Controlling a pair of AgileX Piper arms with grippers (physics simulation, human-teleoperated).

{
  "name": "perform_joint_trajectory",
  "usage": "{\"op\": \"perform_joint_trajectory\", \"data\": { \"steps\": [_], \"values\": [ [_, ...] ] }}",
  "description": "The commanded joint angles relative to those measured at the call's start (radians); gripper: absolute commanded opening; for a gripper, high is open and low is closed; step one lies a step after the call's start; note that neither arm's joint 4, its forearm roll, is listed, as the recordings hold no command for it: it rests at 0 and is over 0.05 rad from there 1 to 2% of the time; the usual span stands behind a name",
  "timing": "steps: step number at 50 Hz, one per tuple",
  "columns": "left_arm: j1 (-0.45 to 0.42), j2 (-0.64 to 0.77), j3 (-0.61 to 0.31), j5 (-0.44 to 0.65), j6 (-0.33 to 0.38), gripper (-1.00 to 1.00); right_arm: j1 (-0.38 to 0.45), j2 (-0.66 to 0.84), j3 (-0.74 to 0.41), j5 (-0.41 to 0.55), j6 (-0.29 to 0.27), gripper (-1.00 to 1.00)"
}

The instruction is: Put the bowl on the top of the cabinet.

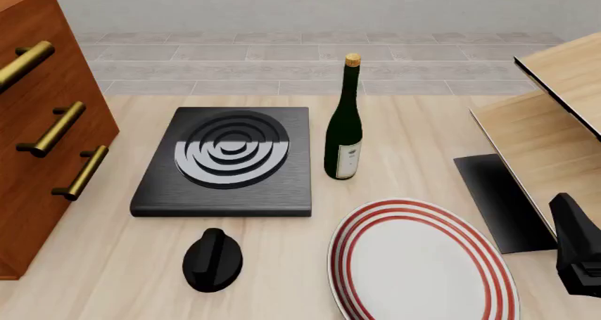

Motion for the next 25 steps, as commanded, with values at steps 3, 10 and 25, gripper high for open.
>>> {"op": "perform_joint_trajectory", "data": {
  "steps": [3, 10, 25],
  "values": [
    [-0.011, -0.070, 0.006, 0.011, -0.014, 1.00, 0.000, 0.000, 0.000, 0.000, 0.000, 1.00],
    [-0.017, -0.103, 0.009, 0.022, -0.022, 1.00, 0.000, 0.000, 0.000, 0.000, 0.000, 1.00],
    [-0.029, -0.147, 0.011, 0.040, -0.022, 1.00, 0.000, 0.000, 0.000, 0.000, 0.000, 1.00]
  ]
}}
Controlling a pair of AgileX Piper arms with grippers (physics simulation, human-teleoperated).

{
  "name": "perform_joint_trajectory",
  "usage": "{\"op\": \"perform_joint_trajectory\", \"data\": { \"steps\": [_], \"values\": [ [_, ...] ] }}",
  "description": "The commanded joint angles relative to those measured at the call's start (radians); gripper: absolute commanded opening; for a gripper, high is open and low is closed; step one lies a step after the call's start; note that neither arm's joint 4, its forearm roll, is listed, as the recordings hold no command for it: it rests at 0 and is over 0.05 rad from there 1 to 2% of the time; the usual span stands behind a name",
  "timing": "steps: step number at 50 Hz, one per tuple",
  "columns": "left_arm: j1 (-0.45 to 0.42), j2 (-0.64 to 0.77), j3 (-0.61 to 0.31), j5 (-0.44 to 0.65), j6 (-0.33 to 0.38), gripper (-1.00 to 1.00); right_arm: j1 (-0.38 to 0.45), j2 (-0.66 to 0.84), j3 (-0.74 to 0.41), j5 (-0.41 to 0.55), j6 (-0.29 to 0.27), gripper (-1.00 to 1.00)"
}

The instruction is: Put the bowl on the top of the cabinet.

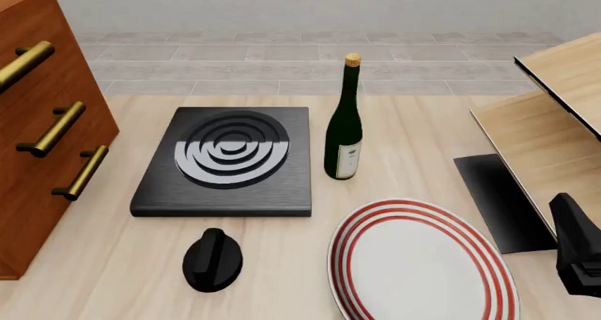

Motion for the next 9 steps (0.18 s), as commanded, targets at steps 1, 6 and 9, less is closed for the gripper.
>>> {"op": "perform_joint_trajectory", "data": {
  "steps": [1, 6, 9],
  "values": [
    [-0.011, -0.040, 0.003, 0.016, -0.002, 1.00, 0.000, 0.000, 0.000, 0.000, 0.000, 1.00],
    [-0.024, -0.065, 0.003, 0.030, 0.001, 1.00, 0.000, 0.000, 0.000, 0.000, 0.000, 1.00],
    [-0.029, -0.079, 0.003, 0.036, -0.002, 1.00, 0.000, 0.000, 0.000, 0.000, 0.000, 1.00]
  ]
}}
